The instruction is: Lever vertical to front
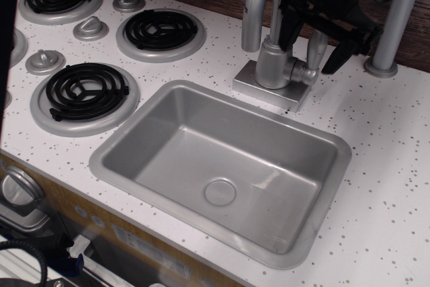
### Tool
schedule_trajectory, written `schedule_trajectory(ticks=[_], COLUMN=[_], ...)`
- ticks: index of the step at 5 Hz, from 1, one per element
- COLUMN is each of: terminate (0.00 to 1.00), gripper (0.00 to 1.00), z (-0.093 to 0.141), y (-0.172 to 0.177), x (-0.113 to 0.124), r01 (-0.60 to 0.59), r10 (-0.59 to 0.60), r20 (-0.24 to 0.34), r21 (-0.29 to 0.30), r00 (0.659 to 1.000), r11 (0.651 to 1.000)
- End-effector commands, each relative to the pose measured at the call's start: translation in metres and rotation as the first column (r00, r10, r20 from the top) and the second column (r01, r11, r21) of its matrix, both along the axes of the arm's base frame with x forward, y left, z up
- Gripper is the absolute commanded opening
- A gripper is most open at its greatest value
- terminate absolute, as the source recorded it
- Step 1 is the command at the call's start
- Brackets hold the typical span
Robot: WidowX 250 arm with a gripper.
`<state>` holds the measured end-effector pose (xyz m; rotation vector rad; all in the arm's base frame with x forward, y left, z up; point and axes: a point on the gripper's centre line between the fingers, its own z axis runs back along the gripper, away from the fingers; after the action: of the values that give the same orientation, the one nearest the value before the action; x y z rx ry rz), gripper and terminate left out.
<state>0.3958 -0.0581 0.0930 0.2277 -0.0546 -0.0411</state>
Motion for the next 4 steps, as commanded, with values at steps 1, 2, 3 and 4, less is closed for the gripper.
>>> schedule_trajectory(ticks=[1, 2, 3, 4], terminate=[0.00, 0.00, 0.00, 0.00], gripper=[1.00, 1.00, 1.00, 0.00], z=[0.028, 0.027, 0.021, 0.017], y=[-0.002, -0.002, -0.003, -0.002], x=[0.022, 0.030, 0.034, 0.034], r01=[0.030, 0.038, 0.042, 0.029], r10=[-0.027, -0.035, -0.037, -0.024], r20=[0.119, 0.141, 0.134, 0.108], r21=[-0.027, -0.021, -0.034, -0.050], r00=[0.992, 0.989, 0.990, 0.994], r11=[0.999, 0.999, 0.999, 0.998])
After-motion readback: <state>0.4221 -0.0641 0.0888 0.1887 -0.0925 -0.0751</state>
